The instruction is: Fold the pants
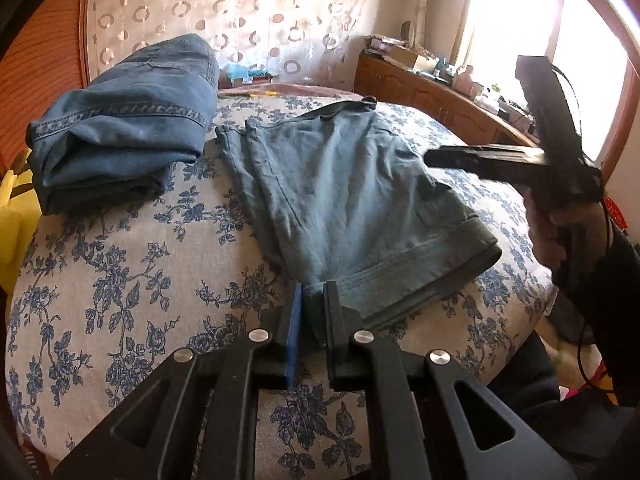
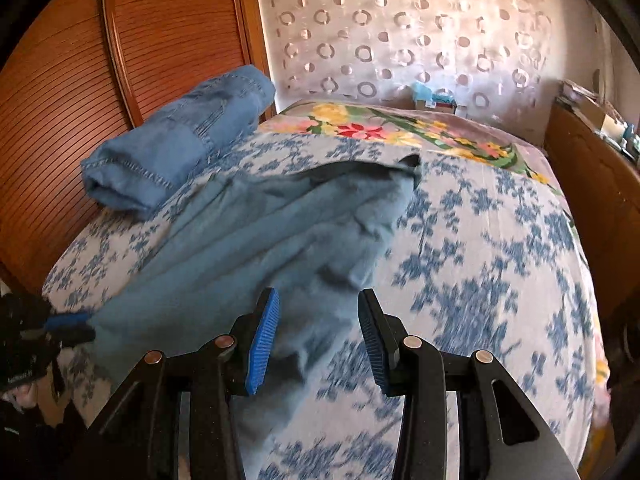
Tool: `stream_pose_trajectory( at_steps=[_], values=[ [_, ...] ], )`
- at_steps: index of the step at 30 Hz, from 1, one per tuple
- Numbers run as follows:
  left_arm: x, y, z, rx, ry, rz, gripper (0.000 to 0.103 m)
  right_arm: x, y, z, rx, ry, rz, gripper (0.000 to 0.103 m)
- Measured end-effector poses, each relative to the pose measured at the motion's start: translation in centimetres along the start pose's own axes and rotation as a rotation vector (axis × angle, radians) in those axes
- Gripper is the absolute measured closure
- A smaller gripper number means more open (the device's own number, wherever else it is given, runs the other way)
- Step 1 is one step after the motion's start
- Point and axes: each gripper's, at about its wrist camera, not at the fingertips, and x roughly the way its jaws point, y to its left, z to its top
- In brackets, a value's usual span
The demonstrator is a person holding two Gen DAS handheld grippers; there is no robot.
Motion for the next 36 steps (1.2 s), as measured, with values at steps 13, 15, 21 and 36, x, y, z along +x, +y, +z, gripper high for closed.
stream_pose_trajectory(
  at_steps=[13, 15, 21, 36],
  values=[
    [0.9, 0.1, 1.7, 0.022, 0.008, 0.045, 0.032, -1.1, 0.9, -2.6, 0.005, -0.002, 0.005, 0.060],
    [1.0, 0.0, 1.9, 0.026, 0.006, 0.049, 0.029, -1.1, 1.1, -3.0, 0.001, -0.001, -0.002, 0.060],
    [1.1, 0.1, 3.2, 0.041, -0.025, 0.073, 0.027, -1.1, 1.3, -3.6, -0.001, -0.002, -0.015, 0.060],
    [6.0, 1.5, 11.0, 0.134, -0.015, 0.029, 0.044, -0.6, 1.8, -4.1, -0.008, -0.008, -0.016, 0.060]
  ],
)
